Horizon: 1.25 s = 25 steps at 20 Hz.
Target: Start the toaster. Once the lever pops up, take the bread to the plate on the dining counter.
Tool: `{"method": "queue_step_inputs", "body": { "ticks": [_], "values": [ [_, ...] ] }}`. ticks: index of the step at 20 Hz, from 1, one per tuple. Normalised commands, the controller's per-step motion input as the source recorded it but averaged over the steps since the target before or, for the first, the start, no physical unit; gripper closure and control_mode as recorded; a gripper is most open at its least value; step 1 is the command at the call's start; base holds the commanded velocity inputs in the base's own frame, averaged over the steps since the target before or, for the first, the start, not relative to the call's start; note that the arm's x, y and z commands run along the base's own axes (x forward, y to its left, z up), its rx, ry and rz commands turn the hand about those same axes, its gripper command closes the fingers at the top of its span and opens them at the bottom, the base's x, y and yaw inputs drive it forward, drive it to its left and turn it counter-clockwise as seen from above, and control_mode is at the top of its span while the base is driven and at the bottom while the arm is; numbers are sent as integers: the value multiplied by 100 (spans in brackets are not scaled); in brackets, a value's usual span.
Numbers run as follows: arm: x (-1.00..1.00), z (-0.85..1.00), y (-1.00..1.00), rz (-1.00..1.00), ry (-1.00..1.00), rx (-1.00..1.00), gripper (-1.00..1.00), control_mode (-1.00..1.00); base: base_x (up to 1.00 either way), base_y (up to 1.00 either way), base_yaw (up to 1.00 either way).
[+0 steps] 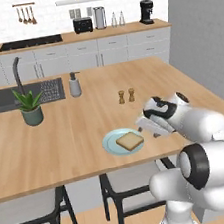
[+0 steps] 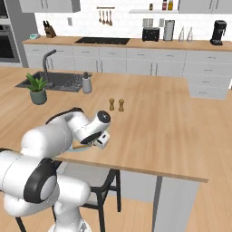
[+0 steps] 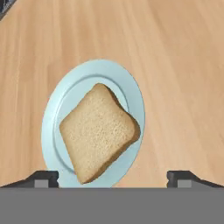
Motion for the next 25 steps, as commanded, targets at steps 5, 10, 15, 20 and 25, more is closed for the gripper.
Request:
{"method": "queue_step_inputs", "body": {
  "ticks": [5,10,15,20,25],
  "values": [
    [-36,85,-40,-14,34,0,-100,-100,0,0,0],
    [-66,36,-45,-7,22,-7,-100,-100,0,0,0],
    [-100,1,-63,-7,6,-5,-100,-100,0,0,0],
    [-100,0,-56,-9,0,-8,-100,-100,0,0,0],
    [-98,0,-38,-13,1,-7,-100,-100,0,0,0]
  ]
}}
